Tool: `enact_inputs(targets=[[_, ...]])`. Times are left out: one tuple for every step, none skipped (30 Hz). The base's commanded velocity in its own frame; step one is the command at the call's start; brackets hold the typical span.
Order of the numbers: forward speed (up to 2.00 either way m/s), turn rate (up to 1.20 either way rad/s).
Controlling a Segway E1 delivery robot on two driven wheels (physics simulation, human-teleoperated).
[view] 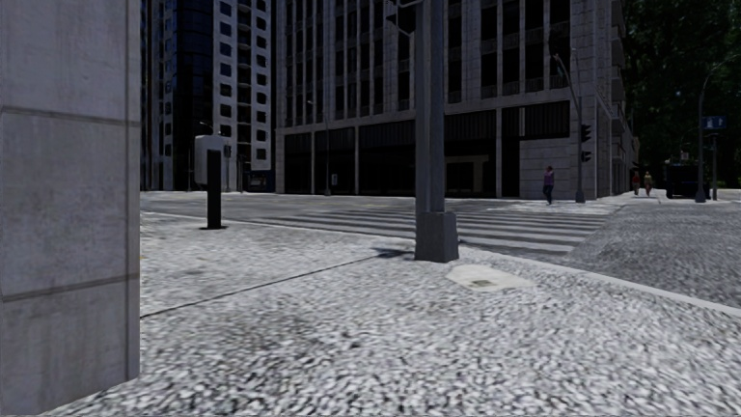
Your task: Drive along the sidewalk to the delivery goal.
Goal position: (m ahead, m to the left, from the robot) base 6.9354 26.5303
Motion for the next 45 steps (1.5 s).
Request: enact_inputs(targets=[[1.65, 0.00], [1.65, 0.00], [1.65, 0.00], [1.65, 0.00], [1.65, 0.00], [1.65, 0.00], [1.65, 0.00], [1.65, 0.00], [1.65, 0.00], [1.65, 0.05], [1.65, 0.05], [1.65, 0.11], [1.65, 0.31], [1.67, 0.43], [1.74, 0.54], [1.74, 0.54], [1.76, 0.61], [1.77, 0.65], [1.77, 0.66], [1.77, 0.67], [1.77, 0.67], [1.77, 0.67], [1.77, 0.67], [1.77, 0.67], [1.77, 0.67], [1.77, 0.67], [1.77, 0.67], [1.77, 0.67], [1.77, 0.67], [1.77, 0.67], [1.77, 0.67], [1.77, 0.67], [1.77, 0.67], [1.77, 0.67], [1.77, 0.67], [1.77, 0.67], [1.77, 0.67], [1.77, 0.67], [1.73, 0.67], [1.73, 0.67], [1.66, 0.67], [1.59, 0.67], [1.57, 0.67], [1.56, 0.67], [1.56, 0.67]])
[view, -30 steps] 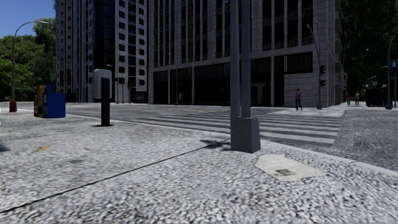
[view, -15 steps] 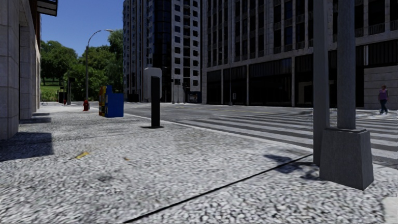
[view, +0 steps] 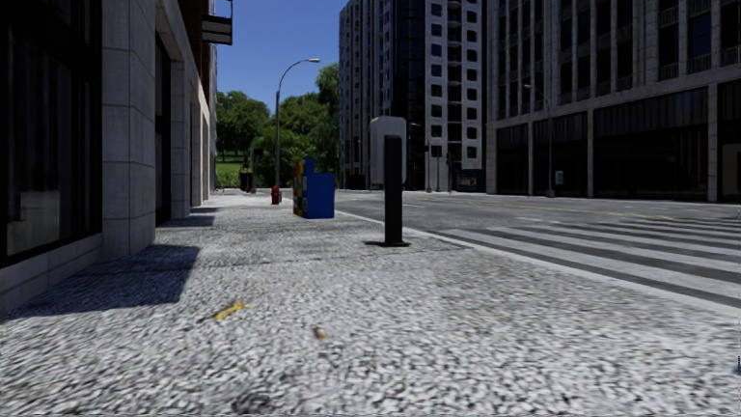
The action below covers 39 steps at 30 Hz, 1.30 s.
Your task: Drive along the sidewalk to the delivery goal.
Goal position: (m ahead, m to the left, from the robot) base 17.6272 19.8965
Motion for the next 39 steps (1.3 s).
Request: enact_inputs(targets=[[1.56, 0.67], [1.56, 0.67], [1.56, 0.67], [1.56, 0.65], [1.56, 0.65], [1.56, 0.62], [1.56, 0.55], [1.56, 0.51], [1.56, 0.50], [1.56, 0.48], [1.56, 0.48], [1.56, 0.44], [1.56, 0.42], [1.56, 0.41], [1.56, 0.41], [1.56, 0.41], [1.56, 0.39], [1.56, 0.38], [1.56, 0.38], [1.56, 0.40], [1.56, 0.42], [1.56, 0.42], [1.56, 0.41], [1.56, 0.00], [1.56, 0.00], [1.56, 0.00], [1.56, 0.00], [1.56, 0.00], [1.57, 0.00], [1.69, 0.00], [2.00, 0.00], [2.00, 0.00], [2.00, 0.00], [2.00, 0.00], [2.00, 0.00], [2.00, 0.00], [2.00, 0.00], [2.00, 0.00], [2.00, 0.00]])
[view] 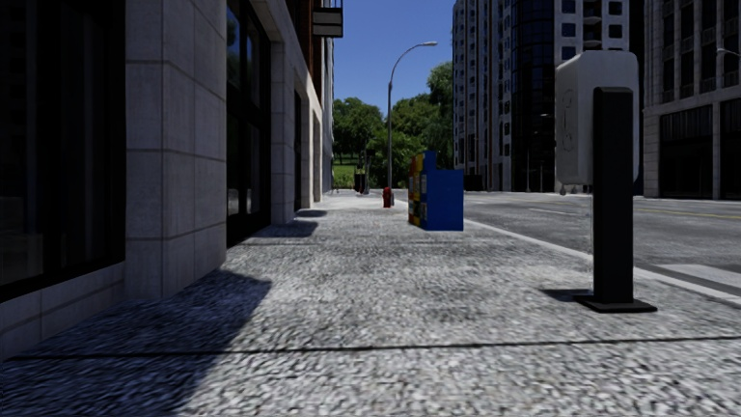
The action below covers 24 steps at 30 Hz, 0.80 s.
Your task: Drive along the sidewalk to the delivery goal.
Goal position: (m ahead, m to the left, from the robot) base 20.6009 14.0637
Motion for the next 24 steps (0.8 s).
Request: enact_inputs(targets=[[2.00, 0.00], [2.00, 0.00], [2.00, 0.00], [2.00, 0.00], [2.00, 0.00], [2.00, 0.00], [2.00, 0.06], [2.00, 0.07], [2.00, 0.07], [2.00, 0.13], [2.00, 0.17], [2.00, 0.18], [2.00, 0.18], [2.00, 0.18], [2.00, 0.18], [2.00, 0.18], [2.00, 0.18], [2.00, 0.18], [2.00, 0.18], [2.00, 0.18], [2.00, 0.18], [2.00, 0.18], [2.00, 0.18], [2.00, 0.18]])
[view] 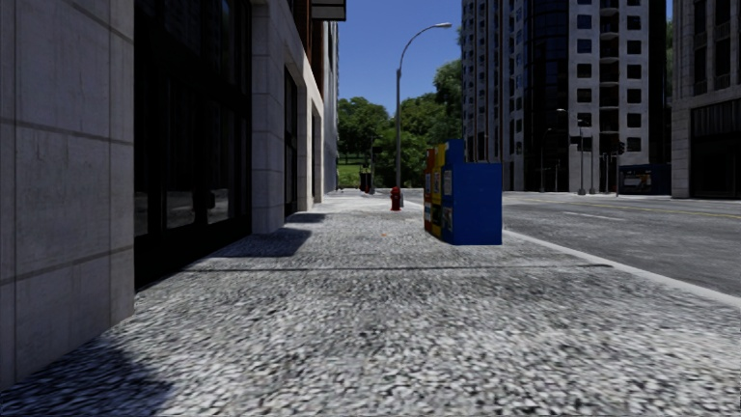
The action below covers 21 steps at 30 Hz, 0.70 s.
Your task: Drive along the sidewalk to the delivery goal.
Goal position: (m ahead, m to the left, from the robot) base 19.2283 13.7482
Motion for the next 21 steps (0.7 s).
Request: enact_inputs(targets=[[2.00, 0.18], [2.00, 0.19], [2.00, 0.21], [2.00, 0.21], [2.00, 0.21], [2.00, 0.21], [2.00, 0.21], [2.00, 0.21], [2.00, 0.21], [2.00, 0.21], [2.00, 0.21], [2.00, 0.25], [2.00, 0.28], [2.00, 0.28], [2.00, 0.28], [2.00, 0.28], [2.00, 0.28], [2.00, 0.00], [2.00, 0.00], [2.00, 0.00], [2.00, 0.00]])
